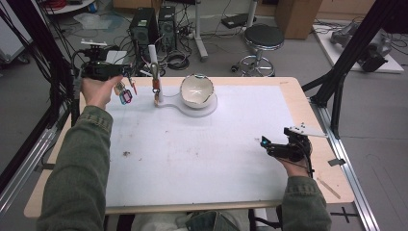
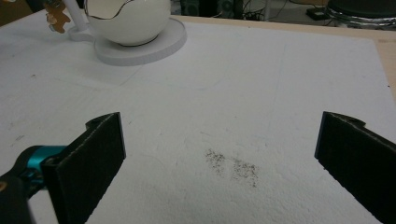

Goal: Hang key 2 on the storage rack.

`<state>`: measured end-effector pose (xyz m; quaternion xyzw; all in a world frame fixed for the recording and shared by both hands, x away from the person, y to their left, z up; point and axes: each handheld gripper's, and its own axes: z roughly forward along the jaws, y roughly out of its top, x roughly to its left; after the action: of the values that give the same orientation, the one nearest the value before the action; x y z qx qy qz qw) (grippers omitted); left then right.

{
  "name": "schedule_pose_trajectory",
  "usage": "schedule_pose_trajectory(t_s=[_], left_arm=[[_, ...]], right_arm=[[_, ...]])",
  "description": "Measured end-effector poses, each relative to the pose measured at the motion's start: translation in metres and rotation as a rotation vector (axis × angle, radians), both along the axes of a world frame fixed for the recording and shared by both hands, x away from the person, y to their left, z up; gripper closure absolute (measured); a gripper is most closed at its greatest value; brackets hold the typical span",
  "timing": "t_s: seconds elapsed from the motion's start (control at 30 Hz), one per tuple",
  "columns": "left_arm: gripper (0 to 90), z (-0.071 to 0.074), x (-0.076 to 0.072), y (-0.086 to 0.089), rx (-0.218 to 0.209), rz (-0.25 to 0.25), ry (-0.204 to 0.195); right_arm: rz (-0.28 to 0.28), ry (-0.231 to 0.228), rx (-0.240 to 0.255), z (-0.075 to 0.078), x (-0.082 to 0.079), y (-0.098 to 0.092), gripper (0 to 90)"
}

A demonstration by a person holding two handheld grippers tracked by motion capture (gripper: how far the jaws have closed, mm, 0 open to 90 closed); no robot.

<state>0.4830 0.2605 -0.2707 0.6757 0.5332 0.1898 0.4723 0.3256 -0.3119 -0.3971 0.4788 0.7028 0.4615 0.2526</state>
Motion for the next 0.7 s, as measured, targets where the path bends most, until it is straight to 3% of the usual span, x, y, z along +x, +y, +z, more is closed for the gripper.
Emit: schedule_pose_trajectory(t_s=[0.33,0.7], left_arm=[[78.2,-0.009,0.009,-0.007,-0.013,-0.006,0.018],[78.2,-0.017,0.014,-0.021,-0.020,-0.061,0.012]], right_arm=[[0.010,0.001,-0.009,-0.001,0.001,0.001,0.7],[0.011,0.004,-0.003,-0.001,0.001,0.001,0.7]])
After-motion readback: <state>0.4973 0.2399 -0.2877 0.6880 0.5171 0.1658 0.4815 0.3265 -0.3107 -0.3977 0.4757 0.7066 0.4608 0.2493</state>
